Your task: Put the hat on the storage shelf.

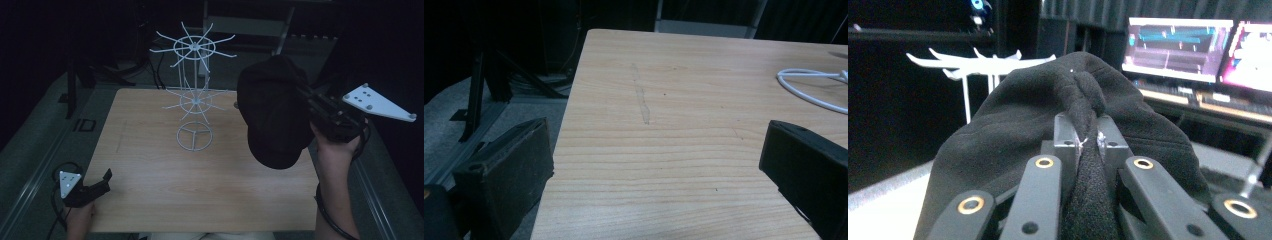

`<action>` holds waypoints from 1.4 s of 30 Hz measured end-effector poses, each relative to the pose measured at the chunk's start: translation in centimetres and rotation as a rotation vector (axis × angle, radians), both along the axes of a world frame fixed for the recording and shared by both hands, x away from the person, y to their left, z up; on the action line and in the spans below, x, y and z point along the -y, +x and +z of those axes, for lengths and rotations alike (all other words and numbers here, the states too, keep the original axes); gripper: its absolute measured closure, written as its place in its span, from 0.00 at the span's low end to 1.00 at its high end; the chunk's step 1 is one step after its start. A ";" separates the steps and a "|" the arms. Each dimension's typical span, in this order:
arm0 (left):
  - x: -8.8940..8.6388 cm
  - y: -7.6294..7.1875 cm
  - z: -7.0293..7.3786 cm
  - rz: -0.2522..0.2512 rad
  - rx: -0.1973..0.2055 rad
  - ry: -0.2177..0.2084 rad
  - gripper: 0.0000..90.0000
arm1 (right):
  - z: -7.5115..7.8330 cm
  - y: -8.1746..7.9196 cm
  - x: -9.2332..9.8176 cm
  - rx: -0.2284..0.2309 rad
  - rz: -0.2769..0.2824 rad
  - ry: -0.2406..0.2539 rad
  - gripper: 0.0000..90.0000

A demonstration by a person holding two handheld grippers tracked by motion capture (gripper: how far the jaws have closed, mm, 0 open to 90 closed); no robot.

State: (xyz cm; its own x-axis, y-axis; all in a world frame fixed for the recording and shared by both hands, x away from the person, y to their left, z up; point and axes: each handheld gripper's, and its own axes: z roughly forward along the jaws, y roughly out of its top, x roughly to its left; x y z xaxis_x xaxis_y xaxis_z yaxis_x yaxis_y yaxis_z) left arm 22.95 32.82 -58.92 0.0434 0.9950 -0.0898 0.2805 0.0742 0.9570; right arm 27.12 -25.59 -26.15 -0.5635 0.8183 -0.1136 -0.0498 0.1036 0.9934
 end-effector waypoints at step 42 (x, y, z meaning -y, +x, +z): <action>-0.1 0.0 0.0 -0.008 0.004 -0.007 0.02 | -2.6 3.6 -10.4 -0.079 0.242 -0.128 0.91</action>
